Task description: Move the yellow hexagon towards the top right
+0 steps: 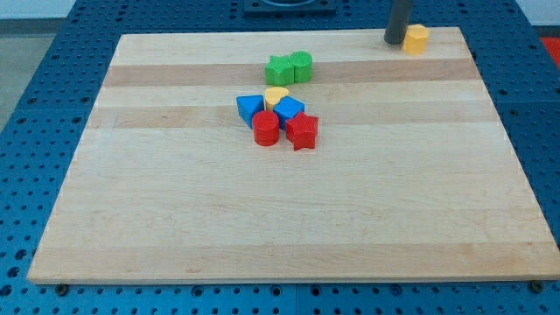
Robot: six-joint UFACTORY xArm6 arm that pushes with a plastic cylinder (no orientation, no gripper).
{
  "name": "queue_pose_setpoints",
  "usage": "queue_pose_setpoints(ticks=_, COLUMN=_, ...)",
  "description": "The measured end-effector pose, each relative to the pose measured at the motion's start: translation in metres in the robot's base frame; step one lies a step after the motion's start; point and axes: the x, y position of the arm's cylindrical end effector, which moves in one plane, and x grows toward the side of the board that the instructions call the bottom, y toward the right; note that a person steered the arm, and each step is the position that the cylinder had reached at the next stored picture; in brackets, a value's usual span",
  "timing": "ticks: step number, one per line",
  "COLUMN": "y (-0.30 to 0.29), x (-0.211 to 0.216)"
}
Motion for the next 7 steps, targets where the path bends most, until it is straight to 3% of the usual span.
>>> queue_pose_setpoints(ticks=7, y=0.018, x=-0.009)
